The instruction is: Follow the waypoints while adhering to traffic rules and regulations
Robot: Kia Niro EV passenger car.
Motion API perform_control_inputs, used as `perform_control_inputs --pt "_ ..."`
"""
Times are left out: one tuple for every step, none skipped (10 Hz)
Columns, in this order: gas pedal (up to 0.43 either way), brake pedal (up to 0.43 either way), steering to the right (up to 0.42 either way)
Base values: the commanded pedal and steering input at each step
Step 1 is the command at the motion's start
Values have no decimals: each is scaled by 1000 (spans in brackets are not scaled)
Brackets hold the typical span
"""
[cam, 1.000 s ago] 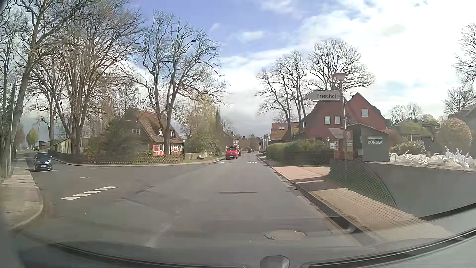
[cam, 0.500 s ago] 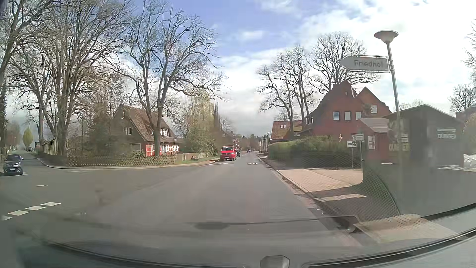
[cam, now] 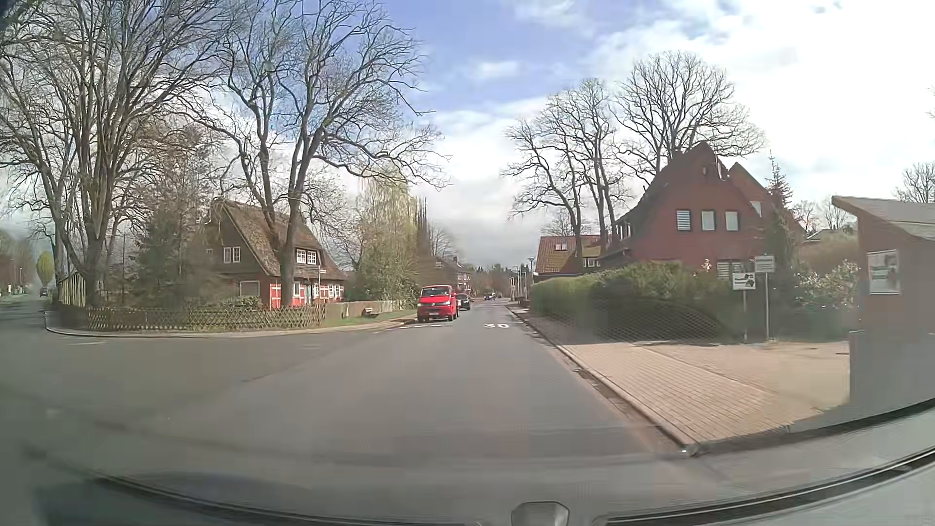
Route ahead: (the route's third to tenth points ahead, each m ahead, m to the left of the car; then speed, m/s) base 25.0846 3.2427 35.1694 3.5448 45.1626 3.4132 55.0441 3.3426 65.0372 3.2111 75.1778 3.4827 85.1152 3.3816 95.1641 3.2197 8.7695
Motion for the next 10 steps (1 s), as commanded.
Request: perform_control_inputs --pt "157 0 -4" --pt "157 0 -4" --pt "157 0 -4" --pt "157 0 -4" --pt "157 0 -4" --pt "157 6 -4" --pt "157 0 -5" --pt "157 0 -5" --pt "157 0 -4" --pt "157 6 -4"
